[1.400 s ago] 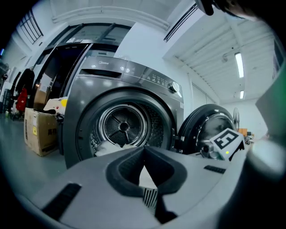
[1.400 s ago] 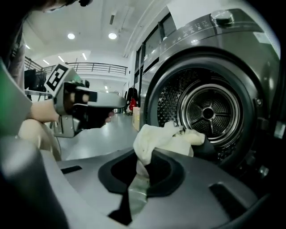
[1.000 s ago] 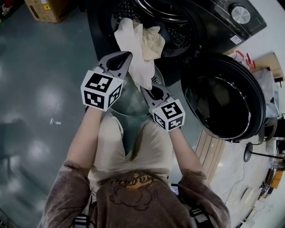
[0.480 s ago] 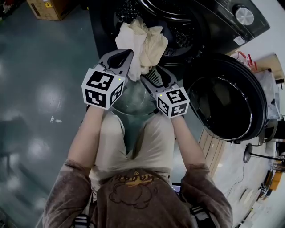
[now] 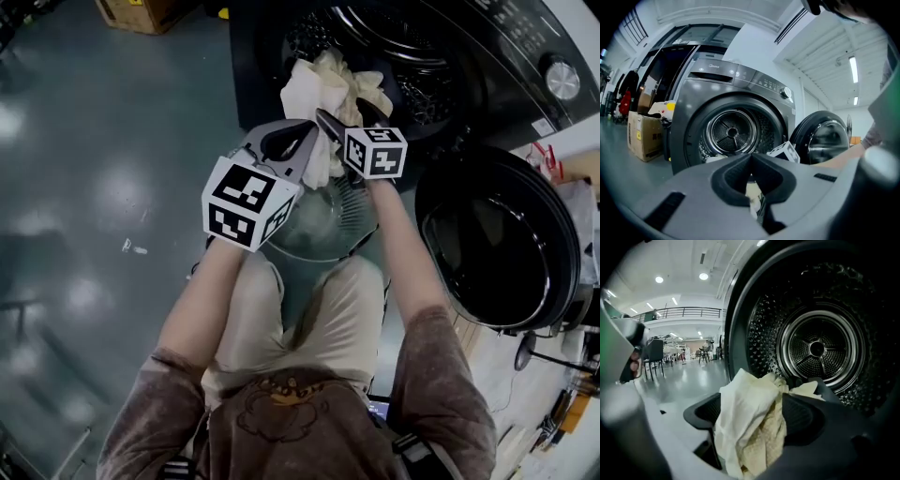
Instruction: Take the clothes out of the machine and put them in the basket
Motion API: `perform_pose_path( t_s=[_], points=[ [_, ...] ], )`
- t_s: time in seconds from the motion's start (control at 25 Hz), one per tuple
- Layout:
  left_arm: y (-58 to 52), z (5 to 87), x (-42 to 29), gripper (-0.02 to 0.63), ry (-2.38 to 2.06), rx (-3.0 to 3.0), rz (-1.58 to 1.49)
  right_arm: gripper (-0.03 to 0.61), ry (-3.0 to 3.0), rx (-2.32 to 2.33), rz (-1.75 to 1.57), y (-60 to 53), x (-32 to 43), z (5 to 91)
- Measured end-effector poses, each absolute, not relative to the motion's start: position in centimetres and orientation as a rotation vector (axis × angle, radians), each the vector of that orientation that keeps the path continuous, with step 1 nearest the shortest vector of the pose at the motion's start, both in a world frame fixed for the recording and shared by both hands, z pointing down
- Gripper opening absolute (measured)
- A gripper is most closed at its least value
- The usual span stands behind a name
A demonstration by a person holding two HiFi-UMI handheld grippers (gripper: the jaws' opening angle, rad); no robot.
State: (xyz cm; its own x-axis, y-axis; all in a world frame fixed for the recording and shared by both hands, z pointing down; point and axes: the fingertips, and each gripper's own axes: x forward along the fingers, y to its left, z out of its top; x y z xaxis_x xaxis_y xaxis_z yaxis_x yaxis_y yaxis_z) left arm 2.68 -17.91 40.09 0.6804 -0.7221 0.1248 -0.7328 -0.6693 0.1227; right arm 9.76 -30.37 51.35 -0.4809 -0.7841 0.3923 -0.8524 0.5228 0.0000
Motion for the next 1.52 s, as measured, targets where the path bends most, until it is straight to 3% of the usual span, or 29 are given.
perform_pose_path(
  t_s=[0.6,0.72,1.04,1.2,1.52],
  points=[
    [-18.5,41.0,1.8,0.006,-1.176,2.694,0.133,0.415,-2.299,1.358,0.361,-38.3,9.2,56.6],
    [-18.6,41.0,1.8,0.008,-1.167,2.682,0.119,0.361,-2.283,1.363,0.349,-38.3,9.3,56.5],
    [-19.1,41.1,0.9,0.006,-1.193,2.659,0.087,0.096,-2.283,1.37,0.355,-37.0,9.6,55.9],
    [-19.1,41.2,0.7,0.007,-1.202,2.652,0.096,0.064,-2.322,1.359,0.38,-34.8,9.6,54.6],
    [-18.7,41.1,1.0,0.007,-1.198,2.674,0.099,0.06,-2.369,1.295,0.313,-26.7,10.2,53.3]
  ],
)
